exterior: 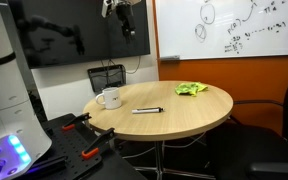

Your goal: Put the pen in the cup

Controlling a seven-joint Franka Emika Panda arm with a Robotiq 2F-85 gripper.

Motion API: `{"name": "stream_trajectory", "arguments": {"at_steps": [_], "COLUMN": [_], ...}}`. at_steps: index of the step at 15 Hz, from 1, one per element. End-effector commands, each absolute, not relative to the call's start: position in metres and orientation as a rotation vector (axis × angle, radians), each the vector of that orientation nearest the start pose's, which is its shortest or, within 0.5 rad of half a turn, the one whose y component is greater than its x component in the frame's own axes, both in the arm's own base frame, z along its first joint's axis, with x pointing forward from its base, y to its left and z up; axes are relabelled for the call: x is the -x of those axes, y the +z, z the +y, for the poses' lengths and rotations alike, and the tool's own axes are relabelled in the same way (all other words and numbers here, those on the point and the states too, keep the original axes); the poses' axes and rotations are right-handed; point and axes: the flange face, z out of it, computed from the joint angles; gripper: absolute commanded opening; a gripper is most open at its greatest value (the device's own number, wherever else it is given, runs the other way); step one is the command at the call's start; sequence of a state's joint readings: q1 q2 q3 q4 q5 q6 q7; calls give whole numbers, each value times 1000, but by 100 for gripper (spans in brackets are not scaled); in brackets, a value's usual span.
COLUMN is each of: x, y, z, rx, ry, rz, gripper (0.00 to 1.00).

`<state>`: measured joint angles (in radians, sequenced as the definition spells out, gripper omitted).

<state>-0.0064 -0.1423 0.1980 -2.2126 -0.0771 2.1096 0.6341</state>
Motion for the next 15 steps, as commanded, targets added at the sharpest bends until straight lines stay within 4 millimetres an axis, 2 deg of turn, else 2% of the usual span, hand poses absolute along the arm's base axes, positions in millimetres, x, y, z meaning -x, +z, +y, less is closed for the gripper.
{"name": "stream_trajectory", "arguments": {"at_steps": [1,4,7,10,12,15], "x": [-517,-524,-519,-507,-500,-498], "y": [393,343,295,253,234,225], "z": [59,20,-16,-40,-50,-52], "rx": [3059,2949,2837,2795,2787,2807], "ry": [-119,-54,31,165,252,279], "rz": [963,1230,1485,1547,1579,1580], "gripper": [100,100,100,100,100,100]}}
